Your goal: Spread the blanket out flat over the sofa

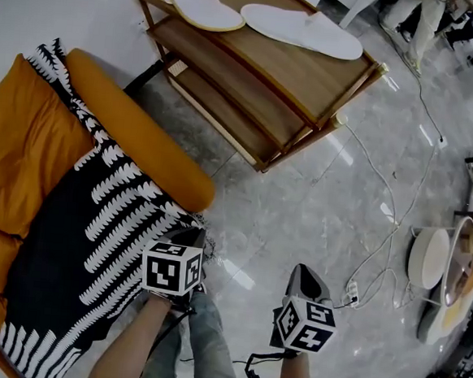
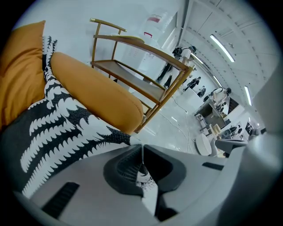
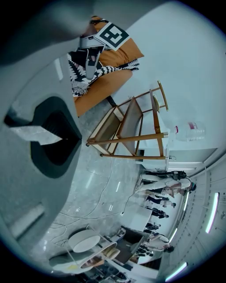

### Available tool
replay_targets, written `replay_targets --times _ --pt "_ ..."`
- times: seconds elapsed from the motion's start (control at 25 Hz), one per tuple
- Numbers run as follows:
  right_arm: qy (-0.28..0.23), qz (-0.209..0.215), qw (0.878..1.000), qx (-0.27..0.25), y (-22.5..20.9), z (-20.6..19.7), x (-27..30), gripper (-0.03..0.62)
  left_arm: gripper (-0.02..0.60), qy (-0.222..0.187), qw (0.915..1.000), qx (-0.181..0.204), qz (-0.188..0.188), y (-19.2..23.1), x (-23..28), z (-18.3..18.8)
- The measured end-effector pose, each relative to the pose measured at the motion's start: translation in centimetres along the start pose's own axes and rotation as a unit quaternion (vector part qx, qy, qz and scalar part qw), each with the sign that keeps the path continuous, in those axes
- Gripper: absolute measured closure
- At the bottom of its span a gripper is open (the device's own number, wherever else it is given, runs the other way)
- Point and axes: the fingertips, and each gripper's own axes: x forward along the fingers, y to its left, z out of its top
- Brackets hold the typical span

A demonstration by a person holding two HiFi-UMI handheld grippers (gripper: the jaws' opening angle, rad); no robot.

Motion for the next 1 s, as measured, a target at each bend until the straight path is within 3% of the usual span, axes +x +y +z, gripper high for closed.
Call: replay_targets --times 0.2,0.68,1.0 --pt "-0.003 0.001 1.000 0.001 0.0 0.2 -0.1 0.589 0.566 0.004 0.9999 0.003 0.012 0.4 -0.1 -0.3" --pt "-0.014 0.000 1.000 -0.003 -0.1 1.1 -1.8 0.589 0.483 0.018 0.9998 -0.007 0.008 0.3 -1.8 -1.1" --pt "-0.024 0.011 0.999 -0.023 1.8 2.8 -1.5 0.589 0.482 -0.001 0.9998 -0.011 0.013 1.7 -4.5 0.1"
